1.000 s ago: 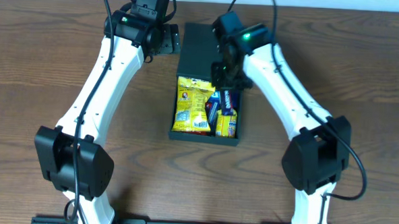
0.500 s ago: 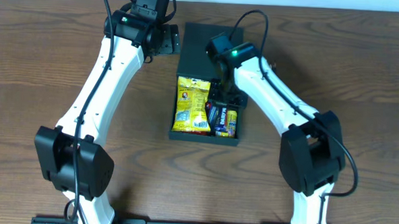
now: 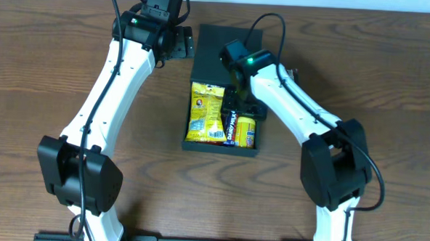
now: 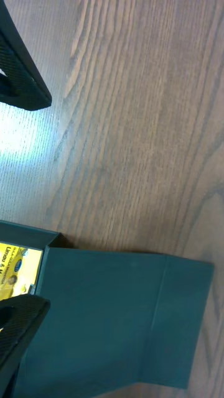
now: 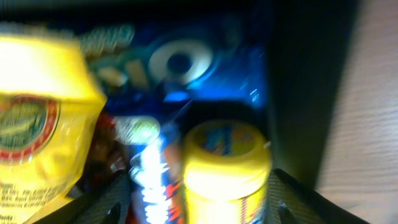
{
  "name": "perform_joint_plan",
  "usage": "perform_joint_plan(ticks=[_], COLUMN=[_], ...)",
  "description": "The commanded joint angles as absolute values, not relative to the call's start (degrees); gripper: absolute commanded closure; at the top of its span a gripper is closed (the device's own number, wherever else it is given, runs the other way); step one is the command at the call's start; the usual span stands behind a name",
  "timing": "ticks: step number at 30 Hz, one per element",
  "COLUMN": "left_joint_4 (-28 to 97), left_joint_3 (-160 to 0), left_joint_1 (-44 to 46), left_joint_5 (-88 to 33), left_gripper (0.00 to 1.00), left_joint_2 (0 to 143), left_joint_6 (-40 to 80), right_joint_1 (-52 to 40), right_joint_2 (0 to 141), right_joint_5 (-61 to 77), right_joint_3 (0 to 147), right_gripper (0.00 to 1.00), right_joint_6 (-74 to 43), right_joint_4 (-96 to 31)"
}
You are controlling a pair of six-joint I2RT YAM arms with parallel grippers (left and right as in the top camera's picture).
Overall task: Pack container
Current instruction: 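Carry the Dairy Milk bar into the box and release it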
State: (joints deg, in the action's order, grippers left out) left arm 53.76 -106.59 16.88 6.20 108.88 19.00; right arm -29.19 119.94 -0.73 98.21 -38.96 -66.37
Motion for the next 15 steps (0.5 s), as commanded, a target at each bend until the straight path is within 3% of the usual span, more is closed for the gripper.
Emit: perform_joint_plan(ticks=[1,15], left_joint_4=[54.0,53.9], left_joint_3=[-107.0,-107.0], left_joint_1=[16.7,16.7], left_joint_5=[6.2,6.2], left_gripper=[0.05,0.05], left_joint_2=[108.7,108.7], left_joint_6=[18.0,18.0], right_joint_1=[-26.8,-14.7], right_joint_2=[116.4,116.1], right_joint_5=[-8.6,-10.2], right_joint_3=[100.6,100.2], right_gripper=[0.27,0.25], right_joint_6=[-36.0,-21.2], right_joint_4=[-65.8,-55.0])
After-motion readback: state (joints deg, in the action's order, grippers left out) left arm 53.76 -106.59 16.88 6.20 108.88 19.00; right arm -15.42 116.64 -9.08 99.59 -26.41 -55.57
